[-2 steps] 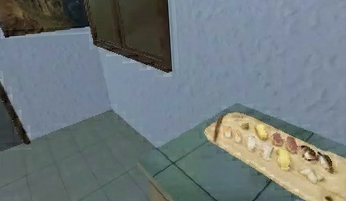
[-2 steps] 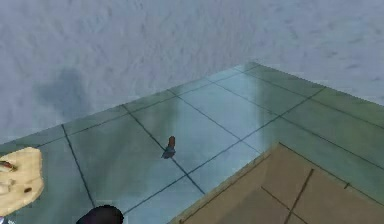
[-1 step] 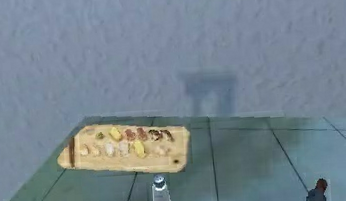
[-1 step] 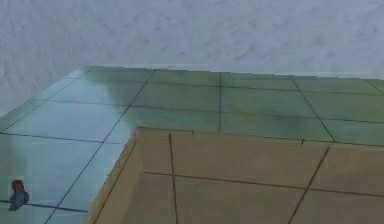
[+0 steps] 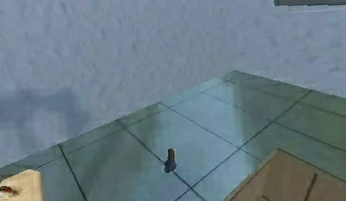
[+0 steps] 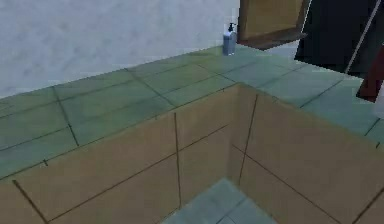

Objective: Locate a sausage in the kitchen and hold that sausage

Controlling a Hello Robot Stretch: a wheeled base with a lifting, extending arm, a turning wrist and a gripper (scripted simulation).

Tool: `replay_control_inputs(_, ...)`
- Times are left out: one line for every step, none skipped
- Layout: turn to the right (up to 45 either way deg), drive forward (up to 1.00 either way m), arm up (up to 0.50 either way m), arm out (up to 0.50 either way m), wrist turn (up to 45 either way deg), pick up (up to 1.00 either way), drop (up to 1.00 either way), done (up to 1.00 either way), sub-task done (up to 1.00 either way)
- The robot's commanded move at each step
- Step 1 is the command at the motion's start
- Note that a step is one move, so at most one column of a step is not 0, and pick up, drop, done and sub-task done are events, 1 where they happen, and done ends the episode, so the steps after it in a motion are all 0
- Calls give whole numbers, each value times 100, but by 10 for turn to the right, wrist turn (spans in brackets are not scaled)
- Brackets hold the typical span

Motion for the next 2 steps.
replay_control_inputs(450, 0, 0, 0, 0, 0, 0, 0, 0)
replay_control_inputs(30, 0, 0, 0, 0, 0, 0, 0, 0)
